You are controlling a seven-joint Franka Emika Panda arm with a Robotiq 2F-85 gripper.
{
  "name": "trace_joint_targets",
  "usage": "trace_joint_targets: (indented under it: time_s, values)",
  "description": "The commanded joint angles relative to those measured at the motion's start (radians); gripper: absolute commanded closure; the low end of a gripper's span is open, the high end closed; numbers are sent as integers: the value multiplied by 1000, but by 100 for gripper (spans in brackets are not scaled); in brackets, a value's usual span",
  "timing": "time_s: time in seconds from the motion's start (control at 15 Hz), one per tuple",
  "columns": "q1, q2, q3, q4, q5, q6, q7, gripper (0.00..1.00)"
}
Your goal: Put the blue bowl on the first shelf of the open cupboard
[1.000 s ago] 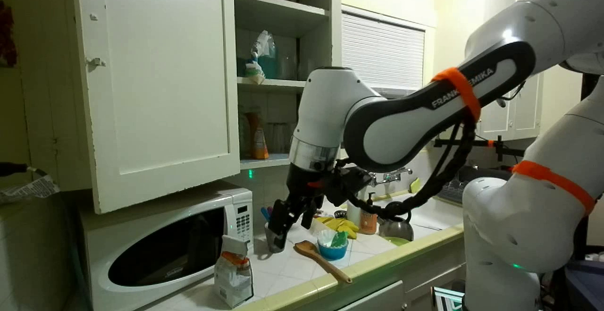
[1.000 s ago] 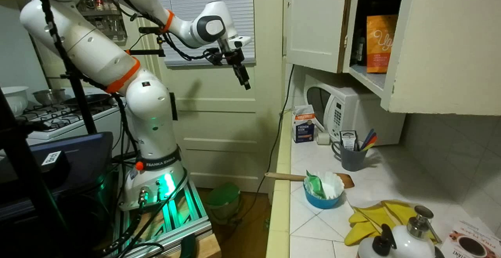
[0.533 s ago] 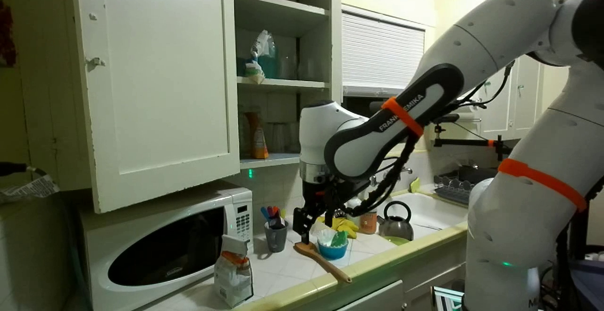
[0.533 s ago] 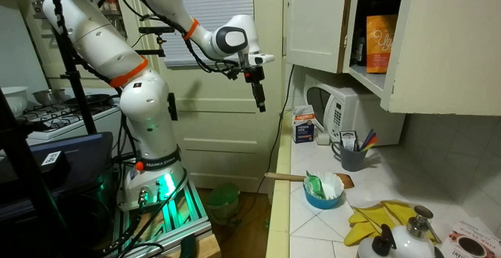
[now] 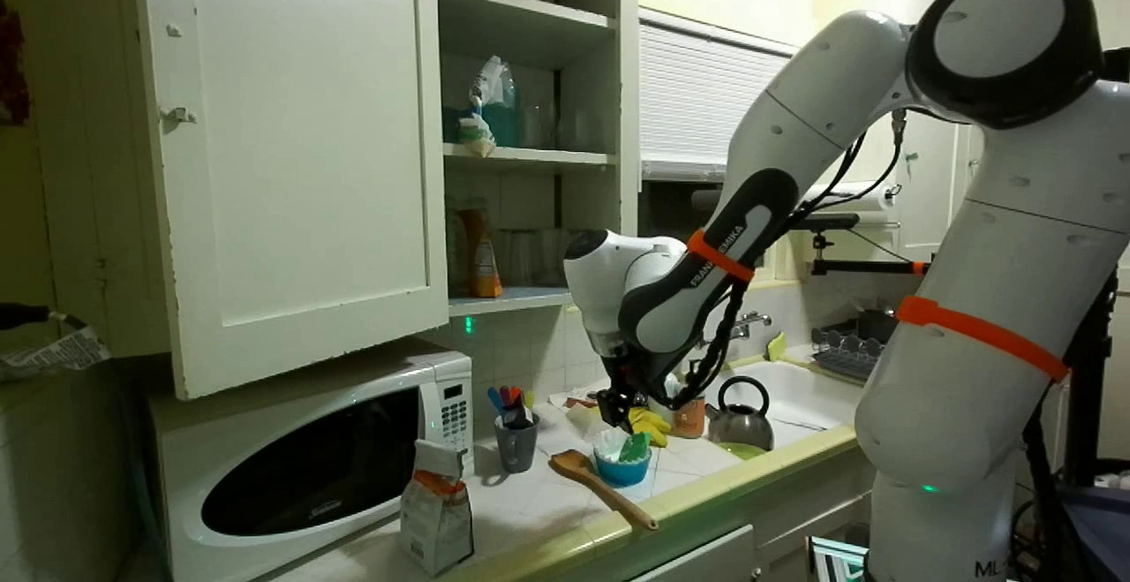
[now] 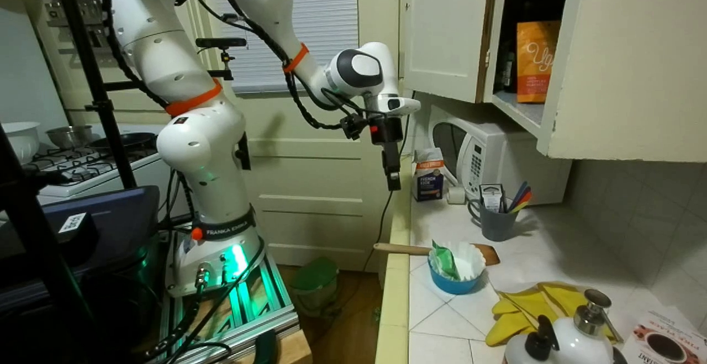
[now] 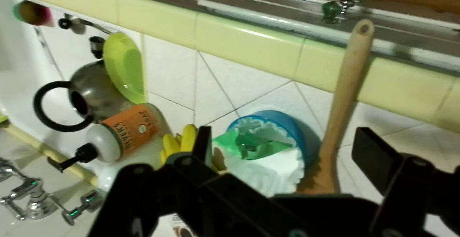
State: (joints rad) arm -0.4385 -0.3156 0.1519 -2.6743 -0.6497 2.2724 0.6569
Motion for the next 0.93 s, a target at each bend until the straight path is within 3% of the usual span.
trace_joint_targets:
  time_s: [0.0,0.2,0.27,0.53,0.73,0.87]
  values:
    - [77,24,-75,19,-57,-38,52,0]
    - [84,56,-79,44,-81,-53,83,0]
    - [82,70,-92,45,-136,-44,55,0]
    - [94,246,-225,143,-279,14,-127,0]
    - [126,398,-287,249,-193,2,-216,0]
    - [155,467,-297,305,-142,-37,-205,0]
